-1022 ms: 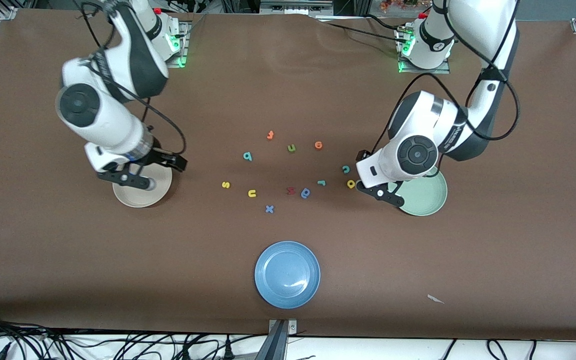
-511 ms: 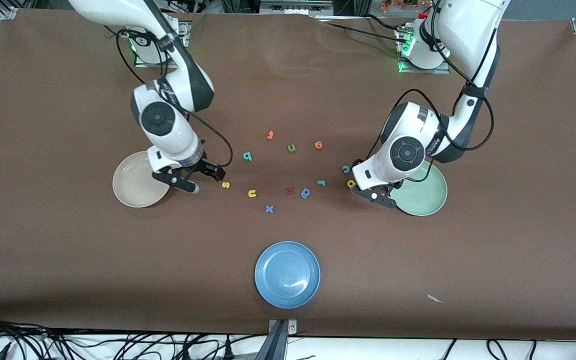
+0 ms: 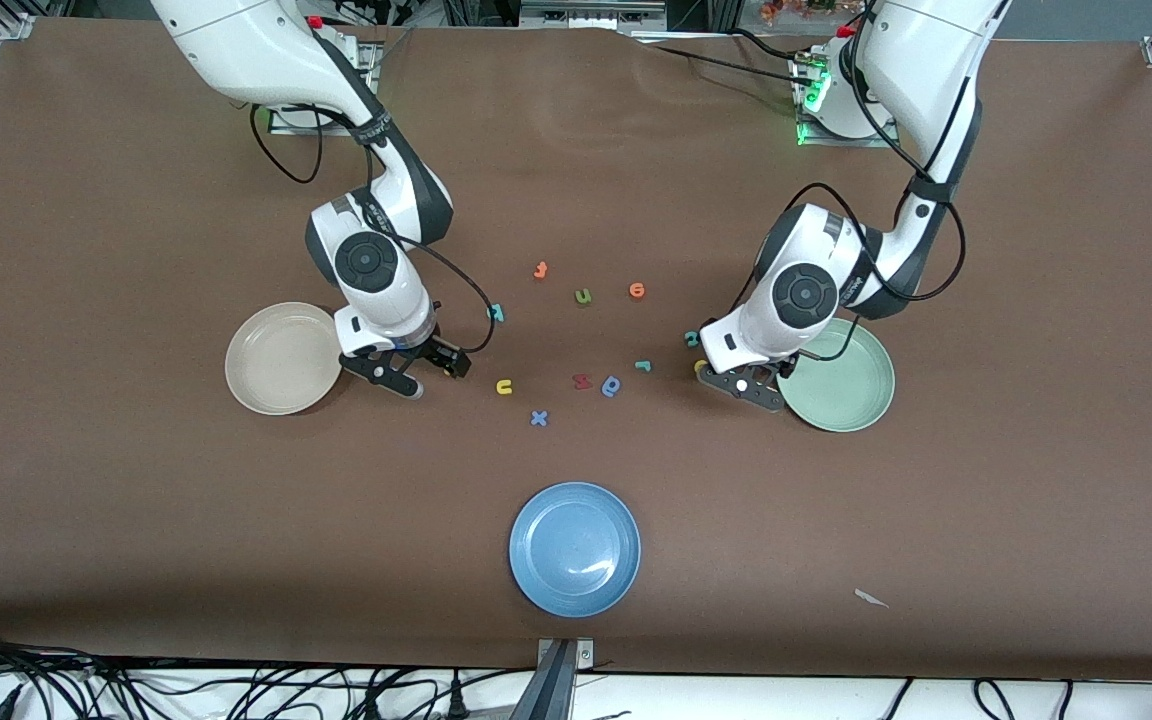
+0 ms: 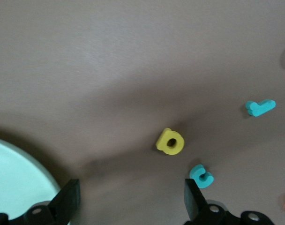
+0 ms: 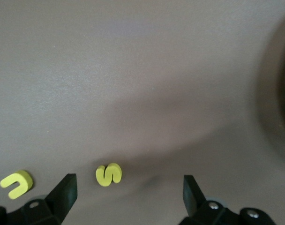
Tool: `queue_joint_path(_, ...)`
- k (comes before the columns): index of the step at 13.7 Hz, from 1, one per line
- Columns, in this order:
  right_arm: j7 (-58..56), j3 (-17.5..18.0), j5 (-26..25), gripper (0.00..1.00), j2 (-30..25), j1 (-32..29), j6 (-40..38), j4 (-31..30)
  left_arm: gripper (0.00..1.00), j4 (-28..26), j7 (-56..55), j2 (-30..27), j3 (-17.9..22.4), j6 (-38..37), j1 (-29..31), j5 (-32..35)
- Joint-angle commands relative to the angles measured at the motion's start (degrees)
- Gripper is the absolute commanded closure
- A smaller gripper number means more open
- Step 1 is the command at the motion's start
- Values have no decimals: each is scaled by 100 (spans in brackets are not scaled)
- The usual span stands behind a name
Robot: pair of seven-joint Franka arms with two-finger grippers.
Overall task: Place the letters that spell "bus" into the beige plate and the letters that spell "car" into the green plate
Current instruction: 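Close the right gripper on the s while the left gripper grasps the d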
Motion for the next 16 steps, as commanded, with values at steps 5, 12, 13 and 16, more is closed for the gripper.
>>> queue_joint_path(5,-164,20,-106,0,374,26,64,277,7,-64,67,184,38,846,-232,109)
queue_joint_path(12,-462,152,-71,31,533,17,-244,576,38,-81,84,501,-24,1260,-250,74)
queue_joint_path(13,-463,152,-63,34,533,17,-244,576,45,-81,85,501,-24,1269,-224,82)
queue_joint_path(16,-472,152,-54,45,533,26,-244,567,80,-81,85,501,-32,1260,-223,74)
